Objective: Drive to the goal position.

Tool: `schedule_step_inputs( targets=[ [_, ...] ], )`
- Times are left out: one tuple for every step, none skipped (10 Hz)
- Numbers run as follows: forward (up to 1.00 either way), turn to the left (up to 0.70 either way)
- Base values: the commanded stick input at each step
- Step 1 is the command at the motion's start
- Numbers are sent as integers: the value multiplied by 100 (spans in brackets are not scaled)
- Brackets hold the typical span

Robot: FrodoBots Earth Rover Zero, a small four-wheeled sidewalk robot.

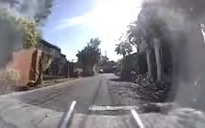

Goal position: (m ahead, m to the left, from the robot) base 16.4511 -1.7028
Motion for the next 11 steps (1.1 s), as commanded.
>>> schedule_step_inputs(
  targets=[
    [50,2],
    [50,15],
    [50,20],
    [50,16],
    [50,3],
    [50,0],
    [50,10],
    [50,9],
    [50,16],
    [50,-14],
    [50,-20]
  ],
)
